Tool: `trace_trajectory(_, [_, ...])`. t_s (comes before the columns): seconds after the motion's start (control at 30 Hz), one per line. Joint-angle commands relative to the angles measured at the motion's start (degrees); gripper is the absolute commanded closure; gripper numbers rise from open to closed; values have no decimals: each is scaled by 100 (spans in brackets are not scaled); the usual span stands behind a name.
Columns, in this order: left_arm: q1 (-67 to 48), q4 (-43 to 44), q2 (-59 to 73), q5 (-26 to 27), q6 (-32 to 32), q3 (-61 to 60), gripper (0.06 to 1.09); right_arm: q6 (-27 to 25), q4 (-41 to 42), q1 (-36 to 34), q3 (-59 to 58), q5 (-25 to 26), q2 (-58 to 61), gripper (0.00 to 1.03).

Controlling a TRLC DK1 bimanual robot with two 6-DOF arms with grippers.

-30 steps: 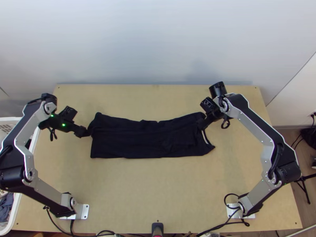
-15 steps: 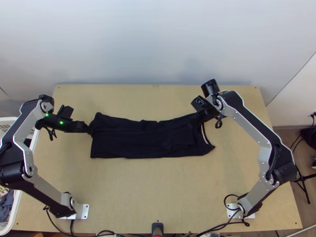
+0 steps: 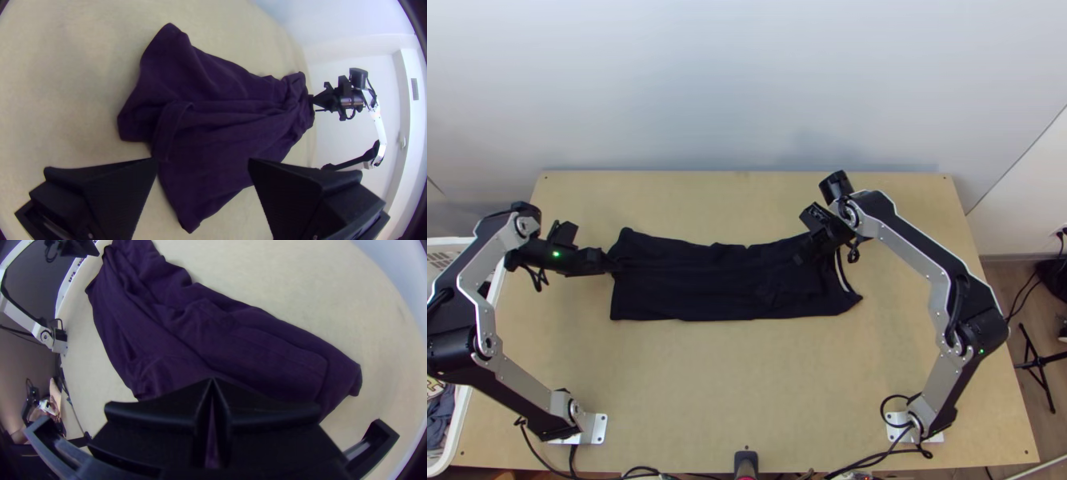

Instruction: Fold the t-shirt

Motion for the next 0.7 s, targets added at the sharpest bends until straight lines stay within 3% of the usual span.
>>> trace_trajectory(0.0, [-97, 811, -79, -402, -362, -361, 11, -82, 84, 18, -25, -39, 237, 98])
trace_trajectory(0.17, [-220, 1083, 61, -481, -476, -422, 11, -143, 93, 1, -25, -39, 281, 98])
trace_trajectory(0.3, [-414, 1567, 88, -964, -696, -580, 11, -178, 93, 1, -51, -39, 290, 98])
trace_trajectory(0.67, [-941, 1839, 237, -1008, -1004, -756, 11, -196, 119, 1, -157, -39, 316, 98])
